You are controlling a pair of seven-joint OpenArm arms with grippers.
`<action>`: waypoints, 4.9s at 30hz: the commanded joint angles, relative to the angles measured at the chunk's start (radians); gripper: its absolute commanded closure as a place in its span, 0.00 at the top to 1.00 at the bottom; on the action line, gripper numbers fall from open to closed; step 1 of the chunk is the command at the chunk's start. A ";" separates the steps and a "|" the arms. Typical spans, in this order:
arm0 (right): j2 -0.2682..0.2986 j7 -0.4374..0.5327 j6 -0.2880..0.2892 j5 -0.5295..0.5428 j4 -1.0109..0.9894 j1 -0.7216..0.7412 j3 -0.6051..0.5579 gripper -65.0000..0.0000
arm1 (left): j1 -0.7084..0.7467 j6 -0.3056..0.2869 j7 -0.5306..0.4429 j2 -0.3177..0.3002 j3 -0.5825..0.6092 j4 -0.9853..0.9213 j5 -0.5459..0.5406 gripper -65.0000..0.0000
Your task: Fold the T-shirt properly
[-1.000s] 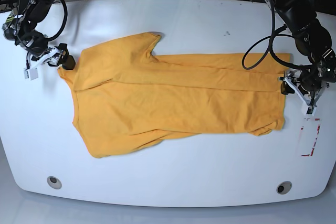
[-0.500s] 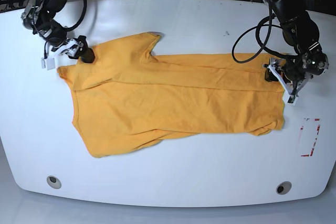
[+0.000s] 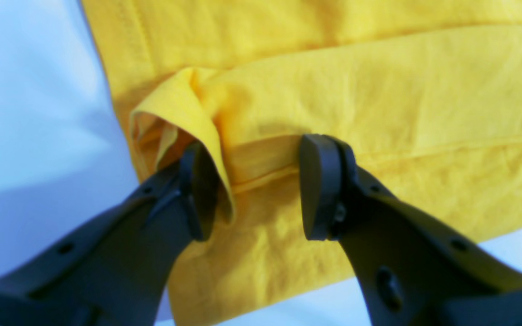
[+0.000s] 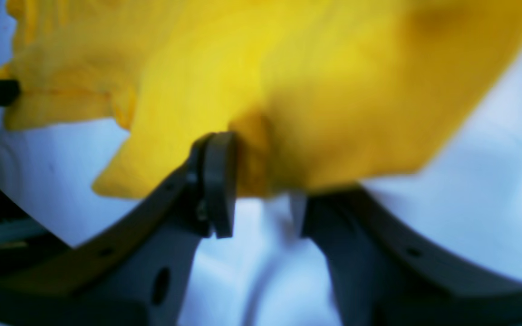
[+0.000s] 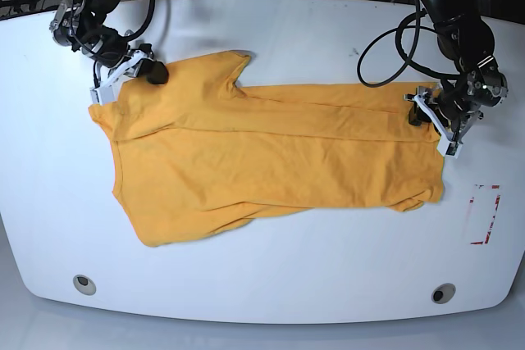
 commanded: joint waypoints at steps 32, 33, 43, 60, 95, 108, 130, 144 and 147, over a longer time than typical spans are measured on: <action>0.180 0.040 0.002 0.065 -0.116 0.368 -0.129 0.00 | 0.018 -0.001 0.018 -0.011 -0.006 0.013 0.010 0.40; 0.191 0.053 0.002 0.065 -0.144 0.384 -0.148 0.00 | 0.018 -0.001 0.018 -0.011 -0.006 0.013 0.010 0.40; 0.362 0.223 0.002 0.065 -0.366 0.447 -0.272 0.50 | 0.019 -0.001 0.020 -0.012 -0.006 0.046 0.010 0.40; 0.505 0.395 0.002 -0.080 -0.339 0.179 -0.269 0.73 | 0.164 -0.001 0.021 -0.005 -0.006 0.283 0.007 0.40; 0.338 0.361 0.002 -0.233 -0.032 -0.081 -0.112 0.01 | 0.374 -0.001 -0.111 -0.039 -0.006 0.281 0.009 0.14; 0.289 0.327 0.002 -0.232 0.191 -0.291 -0.086 0.12 | 0.552 -0.001 -0.109 -0.034 -0.003 0.416 0.009 0.28; 0.178 0.266 0.002 -0.239 0.275 -0.217 -0.229 0.50 | 0.518 -0.001 -0.109 0.024 0.000 0.511 0.033 0.36; 0.126 0.263 0.002 -0.238 0.217 0.044 -0.356 0.44 | 0.494 -0.001 -0.109 0.041 0.002 0.507 0.105 0.36; 0.132 0.261 0.002 -0.238 0.169 0.114 -0.344 0.44 | 0.494 -0.001 -0.109 0.041 0.002 0.507 0.105 0.36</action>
